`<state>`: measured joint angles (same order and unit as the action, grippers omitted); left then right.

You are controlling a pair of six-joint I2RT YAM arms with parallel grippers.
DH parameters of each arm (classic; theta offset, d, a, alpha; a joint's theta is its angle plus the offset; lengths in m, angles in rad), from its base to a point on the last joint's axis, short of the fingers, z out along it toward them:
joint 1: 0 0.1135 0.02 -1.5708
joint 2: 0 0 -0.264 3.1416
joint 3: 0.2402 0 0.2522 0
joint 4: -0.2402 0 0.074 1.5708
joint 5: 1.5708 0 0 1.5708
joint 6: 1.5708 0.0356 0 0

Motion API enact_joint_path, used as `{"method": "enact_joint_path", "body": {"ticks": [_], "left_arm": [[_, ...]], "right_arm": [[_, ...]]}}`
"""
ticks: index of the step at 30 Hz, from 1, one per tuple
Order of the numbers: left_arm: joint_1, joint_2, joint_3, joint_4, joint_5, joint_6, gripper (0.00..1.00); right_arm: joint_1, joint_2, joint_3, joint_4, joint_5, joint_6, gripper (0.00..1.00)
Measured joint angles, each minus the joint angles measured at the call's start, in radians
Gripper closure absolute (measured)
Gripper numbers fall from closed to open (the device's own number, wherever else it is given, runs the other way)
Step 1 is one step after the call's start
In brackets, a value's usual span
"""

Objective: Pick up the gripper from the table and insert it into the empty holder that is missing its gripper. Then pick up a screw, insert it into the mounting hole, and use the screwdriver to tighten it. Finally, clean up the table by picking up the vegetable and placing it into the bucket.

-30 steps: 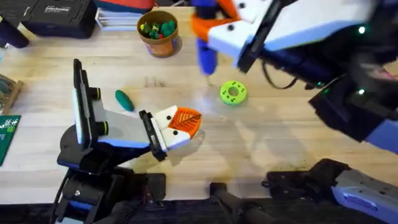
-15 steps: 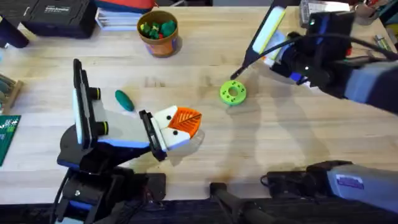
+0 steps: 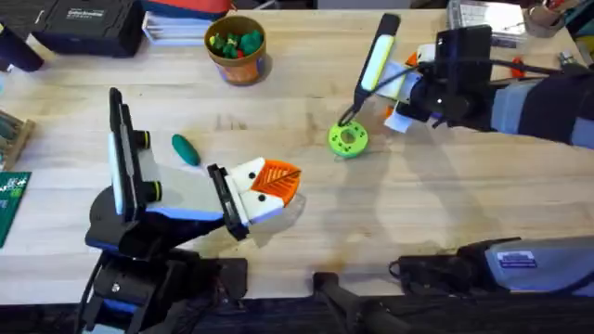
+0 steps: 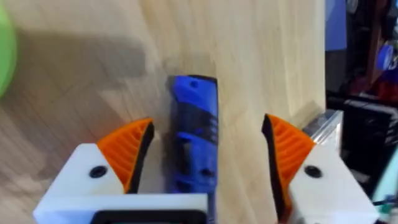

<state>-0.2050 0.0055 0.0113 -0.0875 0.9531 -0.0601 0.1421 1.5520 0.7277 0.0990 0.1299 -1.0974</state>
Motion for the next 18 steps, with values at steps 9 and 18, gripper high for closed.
{"method": "enact_joint_path", "body": {"ticks": [9, 18], "left_arm": [[0.0, 0.0, 0.0, 0.0, -0.003, 0.002, 0.55], [0.0, 0.0, 0.0, 0.001, -0.006, 0.0, 0.015]], "right_arm": [[0.053, -0.154, 0.017, -0.365, -0.004, 0.285, 0.008], [0.112, -0.476, 0.166, -0.641, -0.019, 0.529, 0.007]]}}
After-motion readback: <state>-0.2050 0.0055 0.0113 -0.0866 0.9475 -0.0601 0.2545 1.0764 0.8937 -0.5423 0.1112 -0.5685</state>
